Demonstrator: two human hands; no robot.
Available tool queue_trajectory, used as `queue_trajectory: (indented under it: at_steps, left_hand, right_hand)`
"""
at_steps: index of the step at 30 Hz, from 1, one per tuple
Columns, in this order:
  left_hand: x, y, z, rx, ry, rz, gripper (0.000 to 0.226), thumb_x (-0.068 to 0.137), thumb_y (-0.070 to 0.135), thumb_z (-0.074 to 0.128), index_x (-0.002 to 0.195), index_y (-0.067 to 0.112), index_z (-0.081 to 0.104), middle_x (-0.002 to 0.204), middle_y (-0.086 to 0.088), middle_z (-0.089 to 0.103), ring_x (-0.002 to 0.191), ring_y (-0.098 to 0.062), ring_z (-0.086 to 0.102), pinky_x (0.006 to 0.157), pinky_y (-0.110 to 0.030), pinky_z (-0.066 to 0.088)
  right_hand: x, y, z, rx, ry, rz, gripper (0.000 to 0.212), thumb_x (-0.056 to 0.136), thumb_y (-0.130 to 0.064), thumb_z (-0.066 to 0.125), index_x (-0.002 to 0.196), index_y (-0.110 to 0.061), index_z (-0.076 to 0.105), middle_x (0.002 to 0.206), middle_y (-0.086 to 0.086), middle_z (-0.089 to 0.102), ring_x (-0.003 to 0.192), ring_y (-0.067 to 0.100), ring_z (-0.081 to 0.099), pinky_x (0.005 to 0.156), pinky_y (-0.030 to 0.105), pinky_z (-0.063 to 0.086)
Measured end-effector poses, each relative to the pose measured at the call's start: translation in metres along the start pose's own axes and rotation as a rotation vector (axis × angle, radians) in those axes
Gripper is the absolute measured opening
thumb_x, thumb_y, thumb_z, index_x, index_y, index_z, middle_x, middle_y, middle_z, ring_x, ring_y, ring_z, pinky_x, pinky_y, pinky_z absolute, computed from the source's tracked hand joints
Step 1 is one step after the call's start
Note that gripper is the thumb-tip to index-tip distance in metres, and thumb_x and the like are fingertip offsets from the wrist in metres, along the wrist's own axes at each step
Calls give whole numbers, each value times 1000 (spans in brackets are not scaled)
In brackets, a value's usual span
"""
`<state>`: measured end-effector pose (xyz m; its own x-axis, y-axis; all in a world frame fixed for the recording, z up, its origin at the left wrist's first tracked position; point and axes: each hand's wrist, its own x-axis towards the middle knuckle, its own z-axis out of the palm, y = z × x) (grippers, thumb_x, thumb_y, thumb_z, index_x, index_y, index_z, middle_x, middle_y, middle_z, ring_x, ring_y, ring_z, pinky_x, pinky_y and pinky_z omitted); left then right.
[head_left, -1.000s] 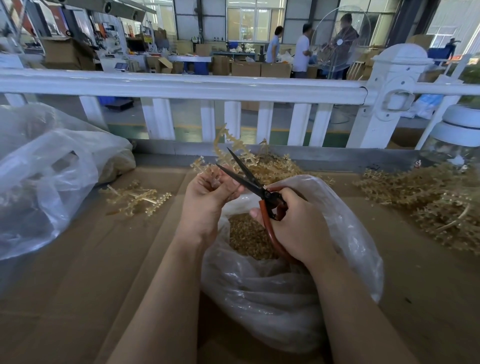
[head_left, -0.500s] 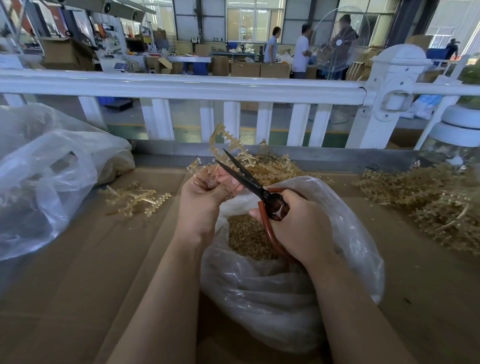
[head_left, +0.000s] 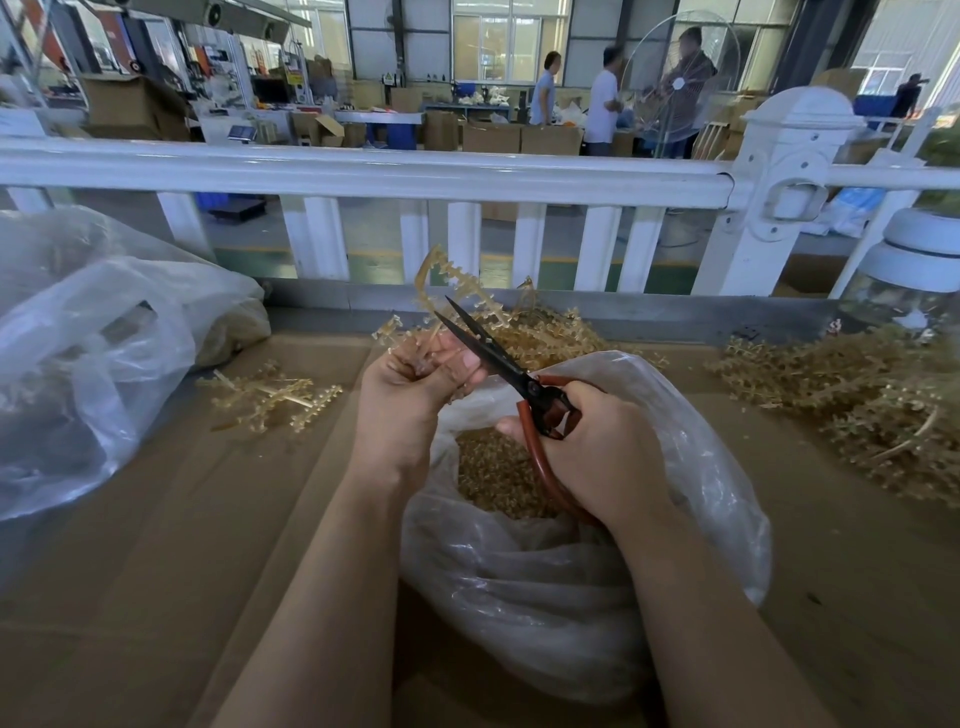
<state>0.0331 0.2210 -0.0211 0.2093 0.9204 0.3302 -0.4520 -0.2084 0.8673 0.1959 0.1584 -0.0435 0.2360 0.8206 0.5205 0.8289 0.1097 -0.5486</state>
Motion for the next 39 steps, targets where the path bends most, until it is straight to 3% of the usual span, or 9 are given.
queue_trajectory:
  at_steps: [6,17,22,26,35,39]
  left_hand:
    - [-1,-1,0,30,-42,-26,9,77,8,71,75,17,72,69,-4,65,69,-18,56,76,-34,46]
    - [-1,0,1,-9,-114,-23,19,77,10,68,70,25,75,68,4,65,69,-15,56,76,-30,47]
    - [-1,-1,1,-6,-106,-18,17,78,8,68,72,23,73,69,1,64,69,-15,56,77,-30,48]
    - [0,-3,-1,6,-95,-8,4,79,9,68,80,11,65,70,-3,61,69,-16,55,78,-30,48]
    - [-1,-4,0,34,-90,7,5,81,5,66,80,7,61,70,-3,59,70,-16,54,81,-34,47]
    - [-2,-3,2,84,-90,11,17,88,-4,61,74,6,59,69,-9,56,71,-20,51,81,-40,44]
  right_hand:
    - [1,0,1,-62,36,-5,76,68,-90,40,106,-30,67,83,-30,50,65,-20,40,57,2,28]
    - [0,1,-1,-20,29,-22,70,69,-87,47,99,-28,70,79,-27,57,66,-16,48,57,2,36]
    - [0,1,-1,8,18,-13,70,68,-88,48,98,-29,70,80,-25,59,68,-10,52,62,3,37]
    - [0,0,0,3,32,-20,71,68,-87,48,99,-27,71,80,-28,57,69,-6,55,64,3,39]
    - [0,2,0,-43,64,-16,77,68,-90,41,102,-27,68,87,-23,60,77,-3,53,67,12,41]
    - [1,3,0,-51,57,-32,76,70,-90,40,98,-24,67,87,-19,64,76,-1,55,68,13,44]
